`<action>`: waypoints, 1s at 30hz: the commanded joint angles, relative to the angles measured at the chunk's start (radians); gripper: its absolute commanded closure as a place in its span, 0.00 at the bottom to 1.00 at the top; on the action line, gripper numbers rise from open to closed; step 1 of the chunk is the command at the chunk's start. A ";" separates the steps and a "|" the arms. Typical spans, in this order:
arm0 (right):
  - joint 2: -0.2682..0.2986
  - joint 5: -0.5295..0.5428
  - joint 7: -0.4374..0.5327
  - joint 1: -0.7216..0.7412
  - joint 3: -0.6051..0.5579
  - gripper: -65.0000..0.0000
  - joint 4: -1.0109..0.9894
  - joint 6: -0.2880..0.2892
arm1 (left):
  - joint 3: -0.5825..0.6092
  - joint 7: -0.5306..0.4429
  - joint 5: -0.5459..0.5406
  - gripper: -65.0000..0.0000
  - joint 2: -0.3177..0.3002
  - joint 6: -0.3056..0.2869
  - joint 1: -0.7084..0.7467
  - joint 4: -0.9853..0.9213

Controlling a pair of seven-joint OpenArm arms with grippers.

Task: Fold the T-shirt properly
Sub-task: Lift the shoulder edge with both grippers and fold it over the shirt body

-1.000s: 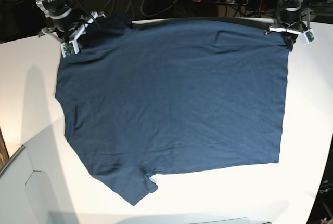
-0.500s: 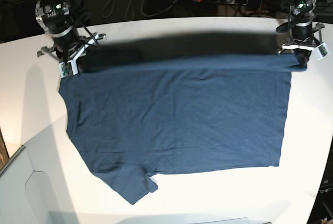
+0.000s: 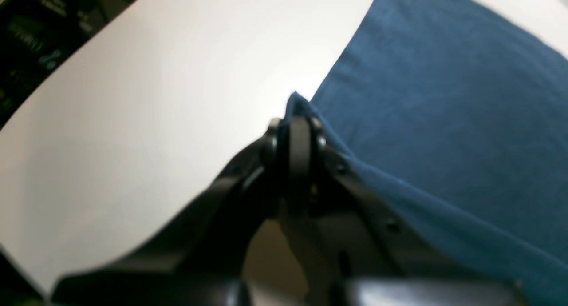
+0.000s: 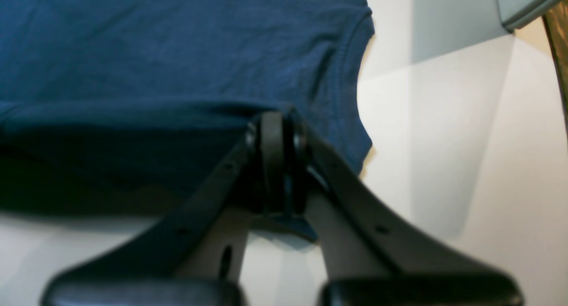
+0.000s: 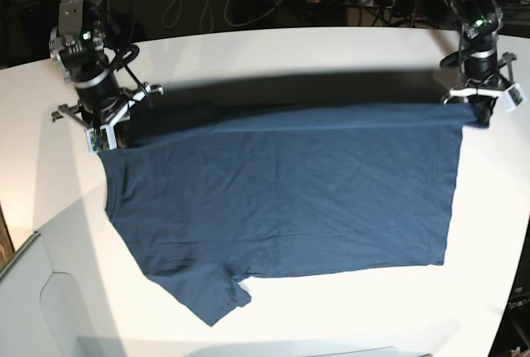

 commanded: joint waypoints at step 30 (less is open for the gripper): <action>0.004 -0.007 0.060 0.292 -0.109 1.00 -0.254 0.008 | 0.059 -0.025 -0.001 1.00 -0.063 0.003 -0.173 -0.135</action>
